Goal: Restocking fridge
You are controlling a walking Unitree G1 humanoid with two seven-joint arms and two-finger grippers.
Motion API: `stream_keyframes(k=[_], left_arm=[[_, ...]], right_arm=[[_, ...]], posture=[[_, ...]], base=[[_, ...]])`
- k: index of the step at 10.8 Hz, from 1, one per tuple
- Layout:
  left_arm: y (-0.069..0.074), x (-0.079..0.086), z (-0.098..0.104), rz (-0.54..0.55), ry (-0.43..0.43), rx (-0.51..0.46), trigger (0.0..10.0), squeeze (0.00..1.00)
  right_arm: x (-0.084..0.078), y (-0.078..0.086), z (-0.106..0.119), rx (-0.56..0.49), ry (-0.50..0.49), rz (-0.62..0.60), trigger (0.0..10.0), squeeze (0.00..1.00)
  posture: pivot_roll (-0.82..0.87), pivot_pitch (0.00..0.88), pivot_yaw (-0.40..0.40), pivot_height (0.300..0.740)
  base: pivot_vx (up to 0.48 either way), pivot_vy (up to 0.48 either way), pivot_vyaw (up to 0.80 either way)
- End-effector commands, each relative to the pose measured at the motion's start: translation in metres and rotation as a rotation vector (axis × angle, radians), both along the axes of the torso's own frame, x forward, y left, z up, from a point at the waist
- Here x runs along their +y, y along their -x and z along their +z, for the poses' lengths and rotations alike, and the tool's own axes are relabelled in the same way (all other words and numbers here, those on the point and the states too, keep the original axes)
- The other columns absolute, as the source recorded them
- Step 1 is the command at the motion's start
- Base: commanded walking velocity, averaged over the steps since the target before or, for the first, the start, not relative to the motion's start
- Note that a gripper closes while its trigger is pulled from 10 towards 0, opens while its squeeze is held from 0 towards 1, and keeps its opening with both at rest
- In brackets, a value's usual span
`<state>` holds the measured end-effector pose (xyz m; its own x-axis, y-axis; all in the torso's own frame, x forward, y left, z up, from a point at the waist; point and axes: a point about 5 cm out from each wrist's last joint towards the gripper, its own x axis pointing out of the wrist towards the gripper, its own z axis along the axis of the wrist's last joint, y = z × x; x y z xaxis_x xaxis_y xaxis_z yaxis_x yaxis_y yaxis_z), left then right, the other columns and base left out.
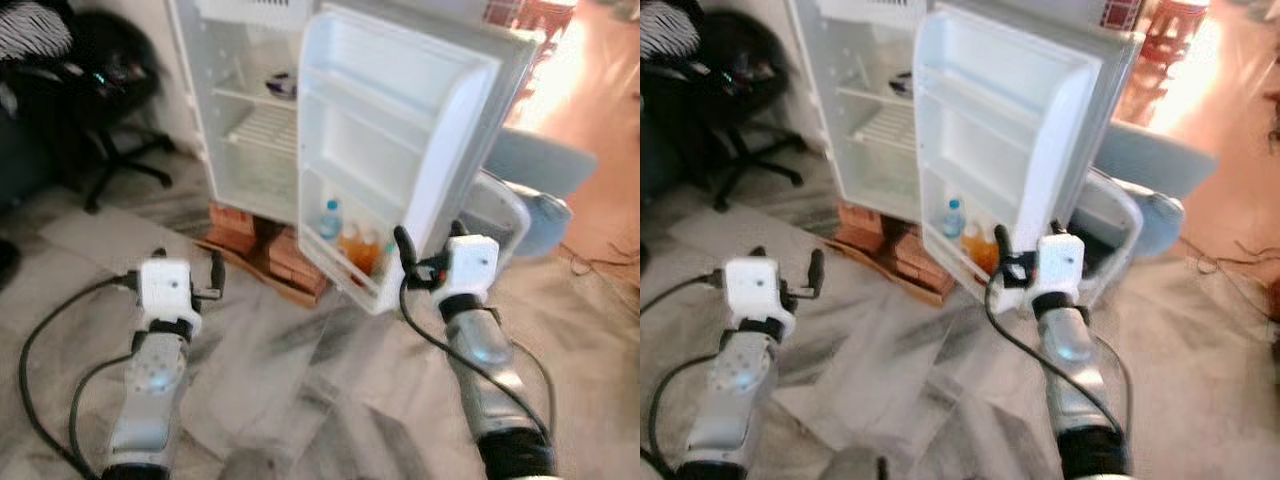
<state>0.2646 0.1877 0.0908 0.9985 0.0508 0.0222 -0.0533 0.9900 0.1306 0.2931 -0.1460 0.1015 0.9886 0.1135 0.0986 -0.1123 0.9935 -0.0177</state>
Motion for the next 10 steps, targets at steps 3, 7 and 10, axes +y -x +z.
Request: stream_keyframes(k=[3,7,10], left_arm=[[-0.001,-0.004,0.004,-0.029,0.01,-0.019,10.0,0.0],[-0.002,-0.008,0.003,-0.037,0.016,-0.016,10.0,0.0],[0.006,0.001,-0.014,0.01,0.009,0.046,10.0,0.0]], right_arm=[[-0.007,-0.001,0.005,-0.023,0.022,-0.024,10.0,0.0],[-0.01,-0.002,0.005,-0.023,0.032,-0.032,10.0,0.0],[-0.007,-0.004,0.004,-0.013,0.032,-0.017,10.0,0.0]], posture=[[0.15,0.048,-0.068,0.74],[0.15,0.052,-0.075,0.74],[0.16,0.056,-0.086,0.74]], base=[[0.358,0.0,0.0],[0.356,0.0,0.0],[0.082,0.0,0.0]])
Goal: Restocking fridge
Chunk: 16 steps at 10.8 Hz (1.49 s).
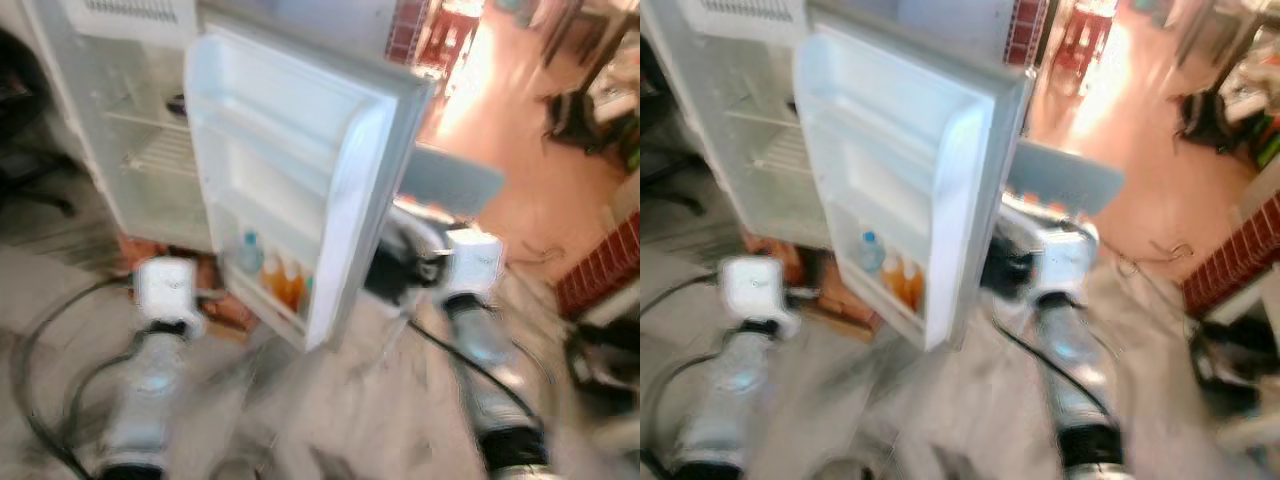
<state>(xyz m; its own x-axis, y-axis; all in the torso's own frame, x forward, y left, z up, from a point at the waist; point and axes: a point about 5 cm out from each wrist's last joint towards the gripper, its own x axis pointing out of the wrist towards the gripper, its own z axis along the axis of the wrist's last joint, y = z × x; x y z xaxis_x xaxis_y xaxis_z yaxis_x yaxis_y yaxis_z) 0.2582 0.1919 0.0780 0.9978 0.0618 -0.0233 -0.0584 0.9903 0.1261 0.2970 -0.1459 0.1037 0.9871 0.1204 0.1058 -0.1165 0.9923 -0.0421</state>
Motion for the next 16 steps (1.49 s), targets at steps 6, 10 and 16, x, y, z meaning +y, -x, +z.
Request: stream_keyframes(k=[6,10,16], left_arm=[[0.02,0.003,-0.044,0.016,-0.045,0.17,10.0,0.0],[0.041,0.018,-0.064,0.112,-0.011,0.259,10.0,0.0],[0.04,0.011,-0.067,0.078,-0.018,0.266,10.0,0.0]], right_arm=[[0.017,-0.037,0.015,0.001,0.016,0.027,10.0,0.0],[0.048,-0.059,0.036,0.043,-0.235,0.099,10.0,0.0],[0.094,0.033,0.082,0.054,-0.498,1.225,10.0,0.0]], posture=[[0.19,0.052,-0.094,0.74],[0.19,0.049,-0.085,0.74],[0.19,0.046,-0.085,0.74]], base=[[0.0,0.0,0.38],[0.0,0.0,0.0],[0.0,0.0,0.0]])
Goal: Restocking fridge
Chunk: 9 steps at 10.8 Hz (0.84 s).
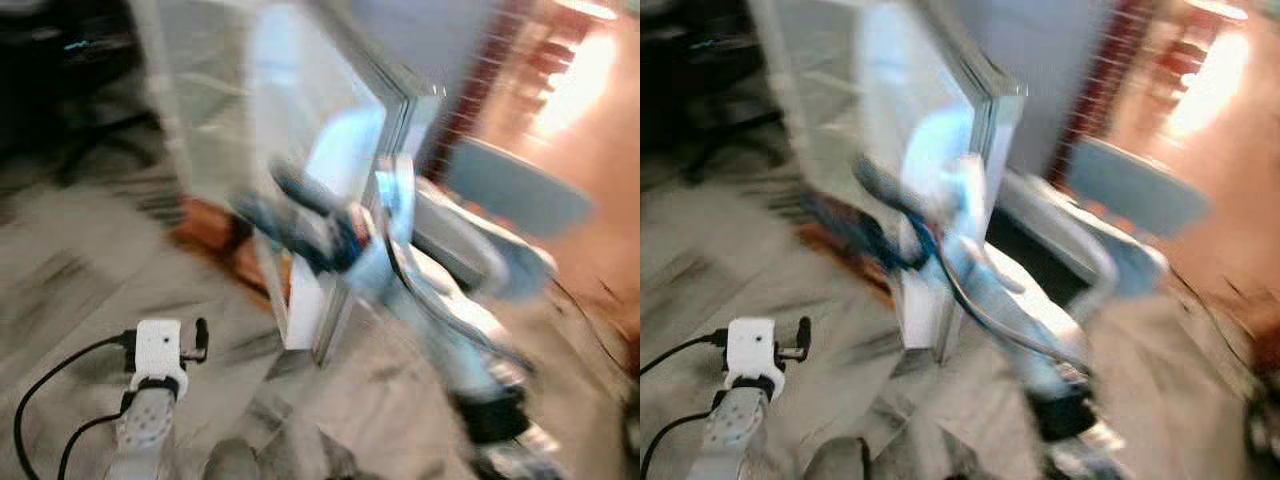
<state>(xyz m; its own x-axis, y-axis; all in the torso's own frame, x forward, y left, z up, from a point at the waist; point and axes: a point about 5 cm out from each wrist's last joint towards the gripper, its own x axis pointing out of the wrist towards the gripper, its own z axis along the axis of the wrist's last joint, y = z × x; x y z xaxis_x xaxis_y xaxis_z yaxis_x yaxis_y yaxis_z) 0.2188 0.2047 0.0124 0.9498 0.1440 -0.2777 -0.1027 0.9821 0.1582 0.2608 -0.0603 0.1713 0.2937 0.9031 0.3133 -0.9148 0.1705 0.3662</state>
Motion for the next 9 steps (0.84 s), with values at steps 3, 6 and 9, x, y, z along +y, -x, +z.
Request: stream_keyframes(k=[3,6,9], left_arm=[[0.001,-0.006,-0.003,-0.065,-0.042,0.03,10.0,0.0],[0.001,-0.006,-0.004,-0.078,-0.055,0.043,10.0,0.0],[-0.001,-0.004,-0.005,-0.083,-0.066,0.057,10.0,0.0]], right_arm=[[-0.037,0.032,-0.043,-0.031,0.381,0.198,10.0,0.0],[-0.075,-0.006,-0.113,-0.132,1.05,-0.157,10.0,0.0],[-0.064,-0.066,-0.081,-0.111,0.906,-0.71,10.0,0.0]], posture=[[0.18,0.044,-0.072,0.74],[0.19,0.044,-0.074,0.74],[0.19,0.042,-0.072,0.74]], base=[[0.0,0.0,0.0],[0.0,0.0,0.0],[0.0,0.0,0.0]])
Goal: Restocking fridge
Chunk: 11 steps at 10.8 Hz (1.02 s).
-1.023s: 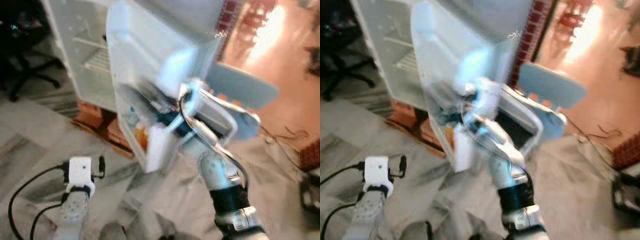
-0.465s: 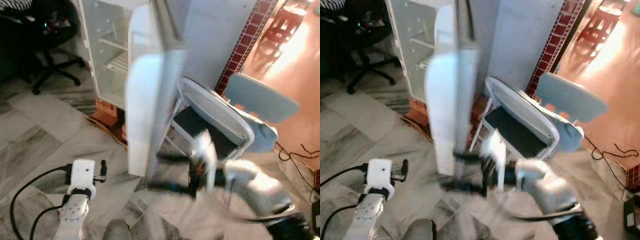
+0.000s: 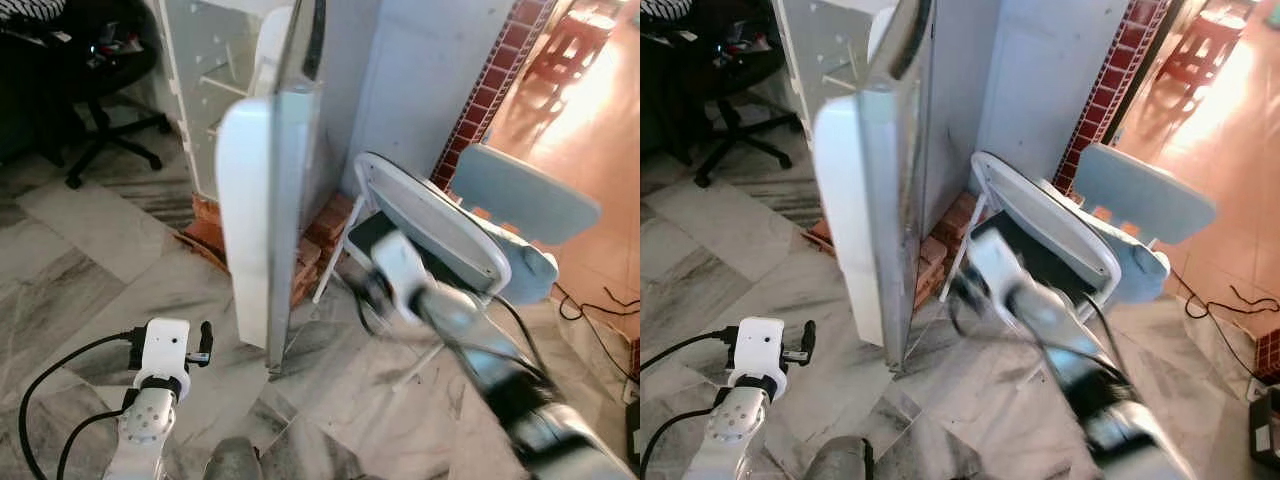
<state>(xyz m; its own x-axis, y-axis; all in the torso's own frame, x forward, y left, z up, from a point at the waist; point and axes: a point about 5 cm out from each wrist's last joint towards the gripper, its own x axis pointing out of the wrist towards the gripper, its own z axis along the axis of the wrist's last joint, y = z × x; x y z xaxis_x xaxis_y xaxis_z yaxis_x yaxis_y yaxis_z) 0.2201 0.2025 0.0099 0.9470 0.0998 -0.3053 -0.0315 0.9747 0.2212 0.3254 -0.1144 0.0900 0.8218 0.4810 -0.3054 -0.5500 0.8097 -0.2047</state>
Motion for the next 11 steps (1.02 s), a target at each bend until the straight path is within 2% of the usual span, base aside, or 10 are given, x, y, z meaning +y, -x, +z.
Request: stream_keyframes(k=[1,2,3,5,6,7,8,9,10,11], left_arm=[[0.0,-0.002,-0.003,-0.018,-0.005,0.021,10.0,0.0],[-0.001,-0.002,-0.003,-0.021,-0.007,0.026,10.0,0.0],[-0.001,-0.003,-0.004,-0.021,-0.006,0.029,10.0,0.0],[-0.002,-0.005,-0.005,-0.023,-0.002,0.034,10.0,0.0],[-0.003,-0.006,-0.006,-0.025,0.0,0.038,10.0,0.0],[-0.009,-0.004,-0.005,-0.027,0.0,0.04,10.0,0.0],[-0.029,0.007,0.014,-0.034,-0.068,-0.051,10.0,0.0],[-0.038,0.018,0.021,-0.001,-0.085,-0.067,10.0,0.0],[-0.042,0.025,0.023,0.017,-0.099,-0.071,10.0,0.0],[-0.053,0.026,0.028,-0.006,-0.082,-0.086,10.0,0.0]], right_arm=[[-0.002,-0.006,0.007,-0.021,-0.063,-0.054,10.0,0.0],[0.044,-0.004,0.046,-0.042,-0.481,0.056,10.0,0.0],[0.075,0.019,0.082,-0.045,-0.73,0.296,10.0,0.0],[0.093,0.054,0.103,-0.009,-0.863,0.564,10.0,0.0],[0.091,0.056,0.093,0.002,-0.815,0.559,10.0,0.0],[0.08,0.044,0.069,-0.008,-0.643,0.422,10.0,0.0],[0.06,0.034,0.054,-0.022,-0.559,0.274,10.0,0.0],[0.05,0.026,0.045,-0.023,-0.495,0.153,10.0,0.0],[0.045,0.022,0.04,-0.039,-0.444,0.109,10.0,0.0],[0.03,0.012,0.03,-0.063,-0.361,0.002,10.0,0.0]], posture=[[0.19,0.042,-0.072,0.74],[0.19,0.042,-0.072,0.74],[0.19,0.04,-0.073,0.74],[0.18,0.04,-0.078,0.74],[0.18,0.038,-0.078,0.74],[0.17,0.037,-0.08,0.74],[0.17,0.036,-0.083,0.74],[0.17,0.036,-0.084,0.74],[0.17,0.032,-0.087,0.74],[0.18,0.033,-0.1,0.74]], base=[[0.0,0.0,0.0],[0.0,0.0,0.0],[0.0,0.0,0.0],[0.0,0.0,0.0],[0.0,0.0,0.0],[0.0,0.0,0.0],[0.0,0.0,0.0],[0.0,0.0,0.0],[0.0,0.0,0.0],[0.0,0.0,0.0]])
